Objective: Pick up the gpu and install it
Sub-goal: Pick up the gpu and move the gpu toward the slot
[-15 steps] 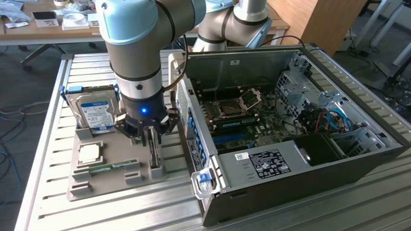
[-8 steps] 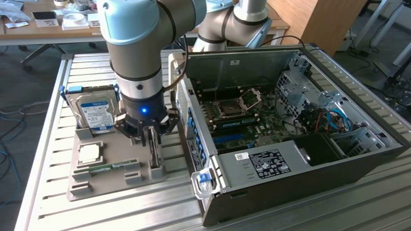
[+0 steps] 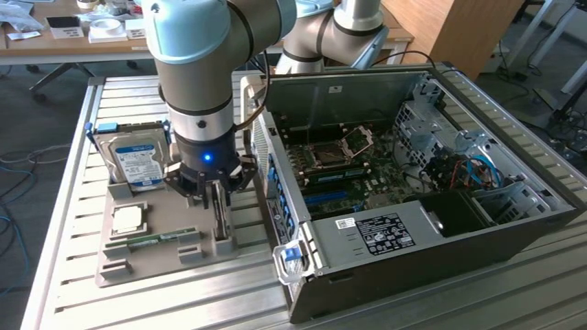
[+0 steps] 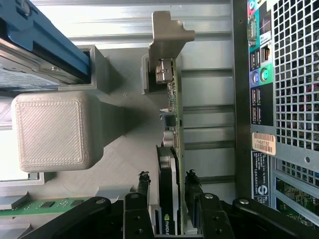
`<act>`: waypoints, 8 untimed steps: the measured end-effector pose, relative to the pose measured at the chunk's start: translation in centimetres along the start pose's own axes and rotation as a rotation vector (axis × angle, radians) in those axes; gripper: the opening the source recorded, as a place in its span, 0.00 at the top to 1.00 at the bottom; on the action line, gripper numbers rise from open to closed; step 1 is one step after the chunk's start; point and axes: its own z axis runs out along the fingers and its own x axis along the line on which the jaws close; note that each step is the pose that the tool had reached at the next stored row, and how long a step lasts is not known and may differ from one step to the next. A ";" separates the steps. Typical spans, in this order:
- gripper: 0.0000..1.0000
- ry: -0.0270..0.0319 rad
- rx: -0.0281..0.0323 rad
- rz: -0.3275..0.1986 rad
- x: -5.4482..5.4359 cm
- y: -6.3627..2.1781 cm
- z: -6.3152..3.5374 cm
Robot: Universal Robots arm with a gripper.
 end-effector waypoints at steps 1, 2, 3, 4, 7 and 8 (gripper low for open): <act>0.58 0.0000 0.0000 0.000 0.0 0.00 0.00; 0.58 0.0000 0.0000 0.000 0.0 0.00 0.00; 0.58 0.0000 0.0000 0.000 0.0 0.00 0.00; 0.58 0.0000 0.0000 0.000 0.0 -0.01 0.00; 0.58 0.0001 0.0000 0.000 0.0 -0.13 -0.01; 0.58 0.0001 0.0000 0.000 0.0 -0.17 -0.01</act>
